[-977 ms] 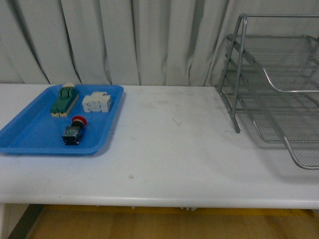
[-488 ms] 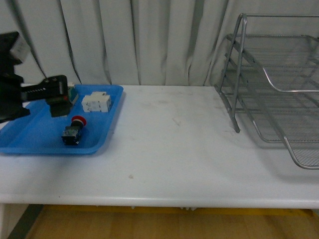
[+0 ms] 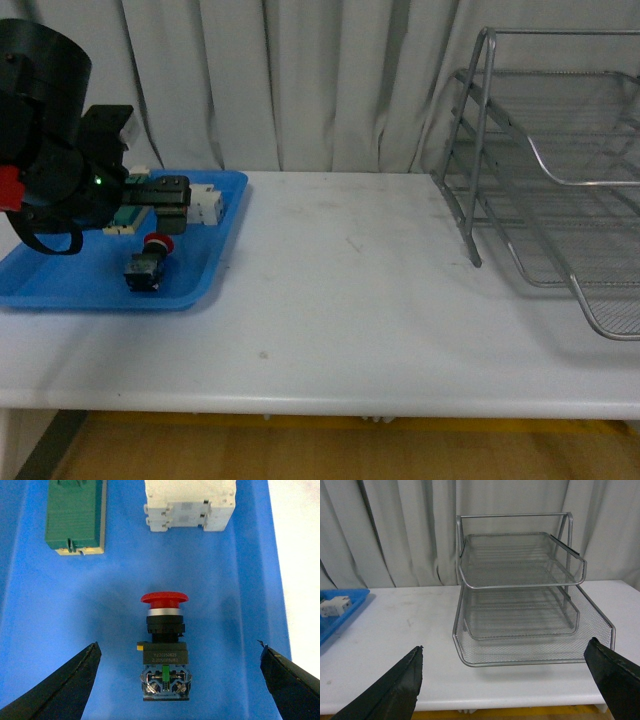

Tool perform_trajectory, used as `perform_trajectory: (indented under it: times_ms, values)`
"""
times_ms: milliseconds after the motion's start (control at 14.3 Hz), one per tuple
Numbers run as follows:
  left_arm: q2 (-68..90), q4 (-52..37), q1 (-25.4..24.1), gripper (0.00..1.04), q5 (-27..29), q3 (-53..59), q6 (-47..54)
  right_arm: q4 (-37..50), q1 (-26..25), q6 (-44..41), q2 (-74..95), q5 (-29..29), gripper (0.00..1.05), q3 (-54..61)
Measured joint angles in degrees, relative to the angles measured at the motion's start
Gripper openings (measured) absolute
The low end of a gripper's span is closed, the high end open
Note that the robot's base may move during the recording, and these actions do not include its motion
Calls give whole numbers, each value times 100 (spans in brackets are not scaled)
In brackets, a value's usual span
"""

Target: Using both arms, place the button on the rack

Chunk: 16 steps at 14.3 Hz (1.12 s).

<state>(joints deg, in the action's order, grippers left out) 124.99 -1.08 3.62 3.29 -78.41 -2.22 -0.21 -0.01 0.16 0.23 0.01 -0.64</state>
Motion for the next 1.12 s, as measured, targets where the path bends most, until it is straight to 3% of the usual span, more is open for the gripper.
perform_trajectory:
  times_ms: [698,767,1047,1116]
  values:
    - [1032,437,-72,98,205,-688,271,0,0,0,0,0,98,0]
    - [1045,378,-72,93,205,-730,264,0,0,0,0,2,98,0]
    - [1058,334,-72,43,212,-730,262,0,0,0,0,0,98,0]
    - [1047,291,-72,37,232,-710,273,0,0,0,0,0,98,0]
